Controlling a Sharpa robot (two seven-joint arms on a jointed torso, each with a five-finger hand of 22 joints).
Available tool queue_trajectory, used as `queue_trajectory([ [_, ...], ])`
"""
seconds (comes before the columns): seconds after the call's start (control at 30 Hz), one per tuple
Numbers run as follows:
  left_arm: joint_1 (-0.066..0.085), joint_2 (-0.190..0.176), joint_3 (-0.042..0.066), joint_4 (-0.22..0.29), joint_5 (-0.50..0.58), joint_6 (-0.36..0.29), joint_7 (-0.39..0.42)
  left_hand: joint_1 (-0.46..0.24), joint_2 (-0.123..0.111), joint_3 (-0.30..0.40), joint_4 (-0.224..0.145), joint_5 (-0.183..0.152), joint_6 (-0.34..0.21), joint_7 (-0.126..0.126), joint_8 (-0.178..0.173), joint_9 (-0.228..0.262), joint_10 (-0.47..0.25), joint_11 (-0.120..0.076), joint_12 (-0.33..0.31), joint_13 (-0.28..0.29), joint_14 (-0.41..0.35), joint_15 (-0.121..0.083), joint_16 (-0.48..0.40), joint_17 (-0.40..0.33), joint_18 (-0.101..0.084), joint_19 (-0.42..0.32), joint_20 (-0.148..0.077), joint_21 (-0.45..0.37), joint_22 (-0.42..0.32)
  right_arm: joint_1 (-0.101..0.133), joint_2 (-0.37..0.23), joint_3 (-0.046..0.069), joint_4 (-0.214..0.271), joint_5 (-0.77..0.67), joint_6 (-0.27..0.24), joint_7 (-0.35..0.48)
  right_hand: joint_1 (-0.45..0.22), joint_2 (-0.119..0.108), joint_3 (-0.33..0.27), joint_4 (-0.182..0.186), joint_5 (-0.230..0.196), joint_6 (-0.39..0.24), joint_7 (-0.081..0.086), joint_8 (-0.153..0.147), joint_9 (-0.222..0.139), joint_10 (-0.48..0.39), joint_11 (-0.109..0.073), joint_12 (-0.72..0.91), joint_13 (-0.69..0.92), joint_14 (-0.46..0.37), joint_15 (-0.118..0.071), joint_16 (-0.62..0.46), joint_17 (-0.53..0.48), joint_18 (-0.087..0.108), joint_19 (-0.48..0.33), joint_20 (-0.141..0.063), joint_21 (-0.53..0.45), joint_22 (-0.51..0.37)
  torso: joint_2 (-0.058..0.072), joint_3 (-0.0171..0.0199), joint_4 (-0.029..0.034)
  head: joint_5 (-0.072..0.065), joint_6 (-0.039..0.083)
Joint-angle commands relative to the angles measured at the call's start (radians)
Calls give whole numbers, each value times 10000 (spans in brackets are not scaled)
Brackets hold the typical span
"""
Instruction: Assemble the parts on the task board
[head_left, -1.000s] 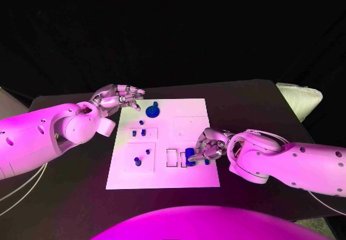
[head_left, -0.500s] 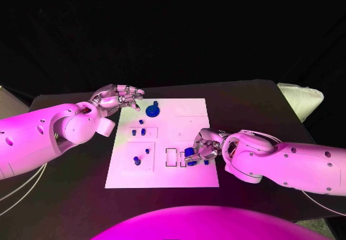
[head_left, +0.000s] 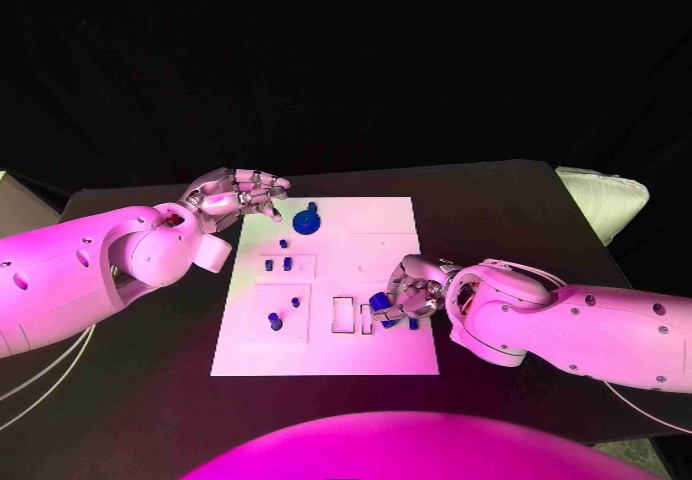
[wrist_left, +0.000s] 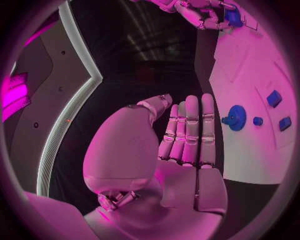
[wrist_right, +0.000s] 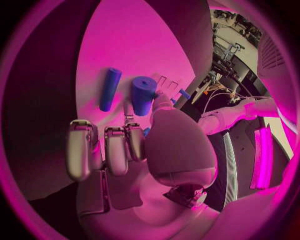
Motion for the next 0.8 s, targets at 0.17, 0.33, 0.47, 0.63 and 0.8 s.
queue_trajectory([
  [0.17, 1, -3, 7, 27, 13, 117, 63, -33, -17, -8, 50, 32, -43, 18, -50, -12, -13, 59, -32, -15, 6, 52, -50, -8, 132, 71, 29, -33, -11, -72, -210, -80, 118, 993, -712, 31, 921, 74, 944, -36, 1471, 306, -95, -115, -73, 133, -141, 47, 1233, 756, -114, 37, 1346, -140, 573, -52, 139, 2218, 11, 0, -3, 19, 2],
  [0.33, 1, -8, 7, 31, 13, 113, 55, -33, -17, -8, 50, 32, -43, 18, -50, -12, -13, 59, -32, -15, 6, 52, -50, -8, 132, 71, 29, -33, -11, 57, -408, -72, 326, 1411, -992, 114, 880, -72, 1262, -34, 1707, 331, -81, -187, -115, 136, -134, 34, 1244, 757, -108, 36, 1353, -139, 569, -52, 133, 2216, 5, -8, -5, 15, 2],
  [0.47, 1, -5, 7, 31, 13, 109, 49, -33, -17, -8, 50, 32, -43, 18, -50, -12, -13, 59, -32, -15, 6, 52, -50, -8, 132, 71, 29, -33, -11, 208, -487, -64, 465, 1951, -1122, 184, 722, -176, 1417, -20, 1701, 349, -60, -228, -140, 138, -116, 22, 1246, 759, -96, 38, 1362, -142, 571, -44, 143, 2218, -3, -10, -6, 20, 2],
  [0.63, 2, 3, 7, 35, 13, 118, 36, -33, -17, -8, 50, 32, -43, 18, -50, -12, -13, 59, -32, -15, 6, 52, -50, -8, 132, 71, 29, -33, -11, 368, -485, -57, 614, 2584, -1214, 245, 432, -282, 1572, -21, 1628, 395, -58, -264, -164, 165, -109, 44, 1275, 763, -86, 44, 1378, -145, 576, -34, 167, 2223, -3, -18, 4, 43, 2],
  [0.8, 2, 2, 7, 46, 13, 115, 31, -26, -20, -11, 63, 35, -45, 15, -51, -14, -18, 57, -30, -18, 4, 50, -49, -7, 134, 79, 31, -54, -25, 497, -409, -51, 726, 2932, -1266, 296, 287, -328, 1699, -22, 1543, 425, -62, -285, -178, 176, -111, 47, 1286, 768, -86, 54, 1398, -147, 578, -32, 178, 2226, 8, -22, 18, 69, 2],
])
